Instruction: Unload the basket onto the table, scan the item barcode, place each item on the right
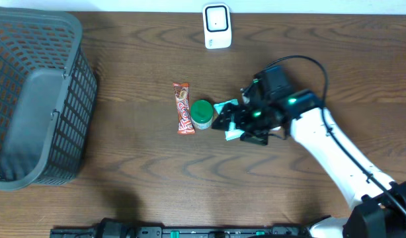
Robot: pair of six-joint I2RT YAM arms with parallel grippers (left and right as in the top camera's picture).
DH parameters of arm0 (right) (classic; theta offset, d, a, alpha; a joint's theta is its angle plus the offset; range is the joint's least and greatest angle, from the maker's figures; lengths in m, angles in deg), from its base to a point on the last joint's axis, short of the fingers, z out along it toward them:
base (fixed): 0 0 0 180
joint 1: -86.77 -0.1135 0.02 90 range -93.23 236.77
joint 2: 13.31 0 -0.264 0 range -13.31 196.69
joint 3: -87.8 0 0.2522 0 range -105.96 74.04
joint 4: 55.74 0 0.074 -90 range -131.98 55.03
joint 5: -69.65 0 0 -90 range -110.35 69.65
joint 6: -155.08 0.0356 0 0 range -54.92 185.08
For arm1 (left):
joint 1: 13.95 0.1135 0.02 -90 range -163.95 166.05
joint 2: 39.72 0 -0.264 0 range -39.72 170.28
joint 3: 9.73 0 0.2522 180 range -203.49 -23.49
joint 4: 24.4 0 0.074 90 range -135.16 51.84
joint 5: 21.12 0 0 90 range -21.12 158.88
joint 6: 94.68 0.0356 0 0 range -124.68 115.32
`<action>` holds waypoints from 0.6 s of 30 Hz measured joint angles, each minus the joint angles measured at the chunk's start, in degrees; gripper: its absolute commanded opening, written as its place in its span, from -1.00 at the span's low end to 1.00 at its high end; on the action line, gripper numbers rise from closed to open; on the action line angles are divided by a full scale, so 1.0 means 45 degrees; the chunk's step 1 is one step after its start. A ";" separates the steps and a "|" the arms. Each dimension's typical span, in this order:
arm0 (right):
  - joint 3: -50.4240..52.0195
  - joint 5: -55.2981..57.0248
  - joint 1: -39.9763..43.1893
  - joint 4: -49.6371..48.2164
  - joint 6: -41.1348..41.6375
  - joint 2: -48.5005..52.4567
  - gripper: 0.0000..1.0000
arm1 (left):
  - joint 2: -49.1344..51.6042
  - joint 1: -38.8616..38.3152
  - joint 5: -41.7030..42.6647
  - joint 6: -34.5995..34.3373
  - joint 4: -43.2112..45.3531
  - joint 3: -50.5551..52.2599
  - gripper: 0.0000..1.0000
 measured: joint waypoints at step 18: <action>-0.1413 0.3900 -0.1345 -0.0685 0.8208 0.1428 0.98 | -0.0617 0.0000 0.0515 0.0588 0.0491 0.0763 0.96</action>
